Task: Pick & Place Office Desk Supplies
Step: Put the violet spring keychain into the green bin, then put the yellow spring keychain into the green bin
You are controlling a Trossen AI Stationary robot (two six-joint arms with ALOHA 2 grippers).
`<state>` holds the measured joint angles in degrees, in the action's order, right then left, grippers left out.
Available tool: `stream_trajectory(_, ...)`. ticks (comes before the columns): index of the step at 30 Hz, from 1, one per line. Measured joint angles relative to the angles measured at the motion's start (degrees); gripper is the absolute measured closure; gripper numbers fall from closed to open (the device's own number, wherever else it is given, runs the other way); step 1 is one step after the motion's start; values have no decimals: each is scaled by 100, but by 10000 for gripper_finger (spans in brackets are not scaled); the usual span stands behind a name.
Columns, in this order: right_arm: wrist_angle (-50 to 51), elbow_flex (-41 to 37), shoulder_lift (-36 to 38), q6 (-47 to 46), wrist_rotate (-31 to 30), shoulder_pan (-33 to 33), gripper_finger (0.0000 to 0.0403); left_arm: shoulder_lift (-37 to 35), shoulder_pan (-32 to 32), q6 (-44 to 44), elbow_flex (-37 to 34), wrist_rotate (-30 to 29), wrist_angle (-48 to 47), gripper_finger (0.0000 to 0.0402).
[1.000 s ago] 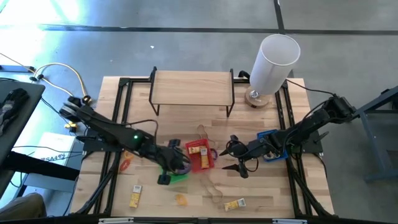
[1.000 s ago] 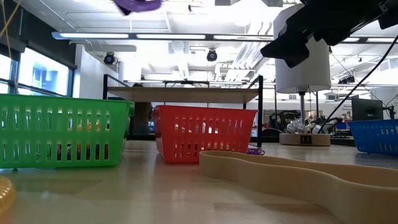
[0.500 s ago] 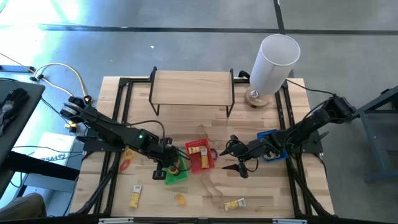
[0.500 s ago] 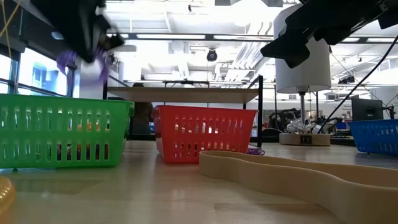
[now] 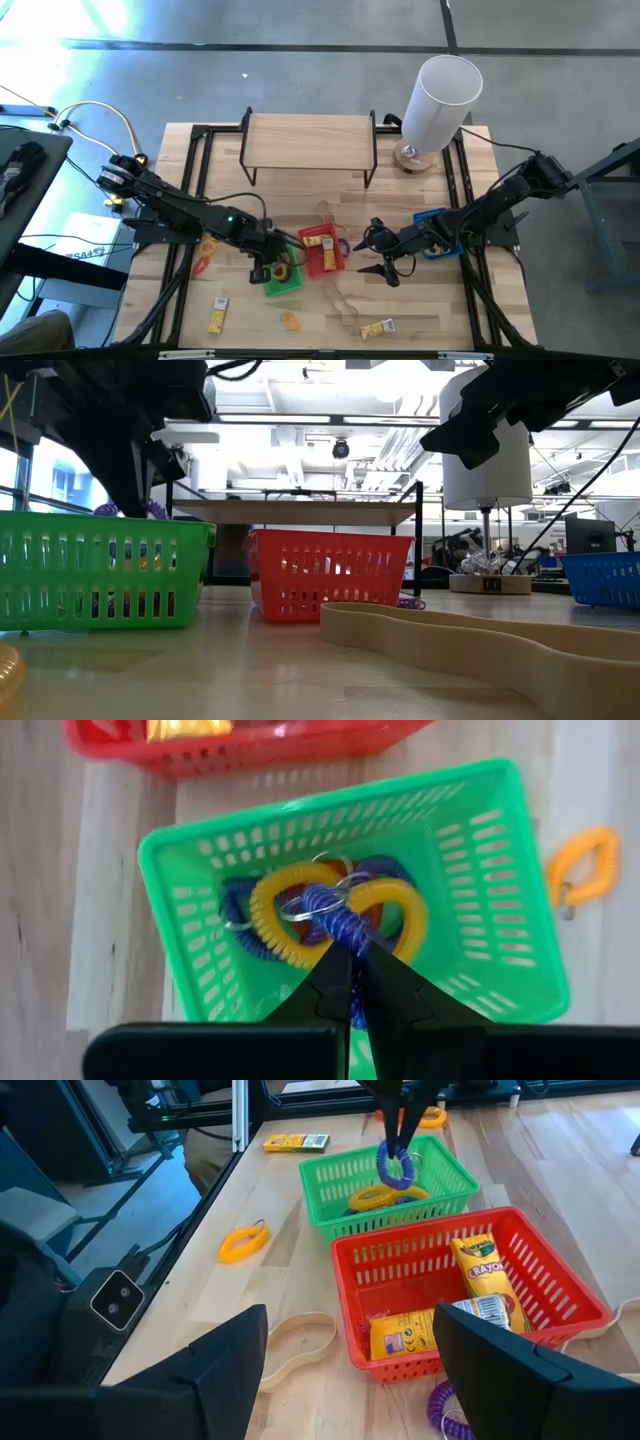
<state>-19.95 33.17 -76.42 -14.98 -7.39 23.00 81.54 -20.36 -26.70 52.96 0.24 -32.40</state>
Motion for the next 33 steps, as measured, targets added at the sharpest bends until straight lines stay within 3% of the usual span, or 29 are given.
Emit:
stream_trajectory(12, 0, 0, 0, 0, 1, 0, 128, 0, 0, -35, -4, -256, -11, 361)
stream_trajectory(24, -1, 0, 0, 2, 1, 0, 128, 0, 13, -765, 5, -366, -13, 268)
stream_trajectory(33, 1, 0, 0, 2, 3, 0, 128, -442, 13, -798, 16, -294, -13, 261)
